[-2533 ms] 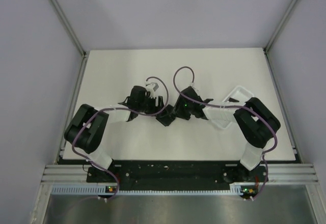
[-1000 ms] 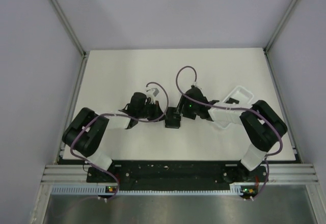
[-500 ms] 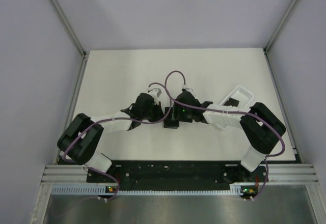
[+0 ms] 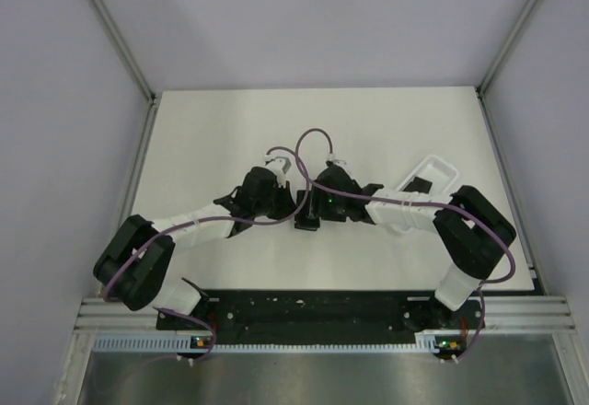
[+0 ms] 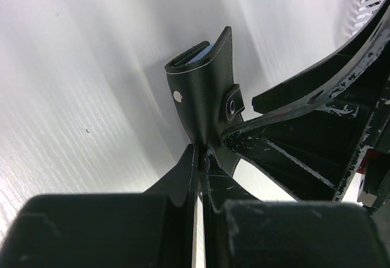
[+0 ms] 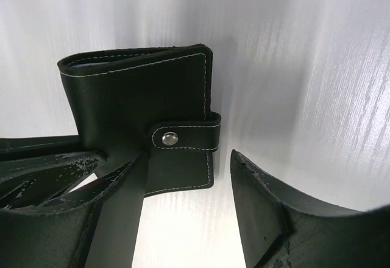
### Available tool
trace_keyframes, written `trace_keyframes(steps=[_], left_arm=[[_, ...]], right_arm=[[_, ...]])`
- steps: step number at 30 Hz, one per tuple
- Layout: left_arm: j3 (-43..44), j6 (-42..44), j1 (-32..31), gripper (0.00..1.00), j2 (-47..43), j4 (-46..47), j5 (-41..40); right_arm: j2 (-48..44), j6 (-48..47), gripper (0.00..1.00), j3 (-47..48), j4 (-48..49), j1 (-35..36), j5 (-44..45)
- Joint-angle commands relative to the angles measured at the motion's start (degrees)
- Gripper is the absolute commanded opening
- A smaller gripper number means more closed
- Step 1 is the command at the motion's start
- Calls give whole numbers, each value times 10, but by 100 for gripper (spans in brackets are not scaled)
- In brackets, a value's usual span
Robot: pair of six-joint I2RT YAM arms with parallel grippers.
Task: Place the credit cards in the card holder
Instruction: Open the card holder at the center of the board.
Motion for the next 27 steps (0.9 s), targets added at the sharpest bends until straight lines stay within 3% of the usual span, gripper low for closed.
trace_keyframes(steps=[1,9,20,27], left_arm=[[26,8,-11,0,-19,8,-3],[27,8,-20,0,-24,6,-2],[34,15,-21,0,-34,-7,-18],[35,11,-20,0,-35,-8,-25]], right_arm=[[-18,-5,57,26,24,11,2],[-15,-4,57,34,27,14,12],[-1,11,50,76,-124,13,137],[-2,6,44,81,-163,13,148]])
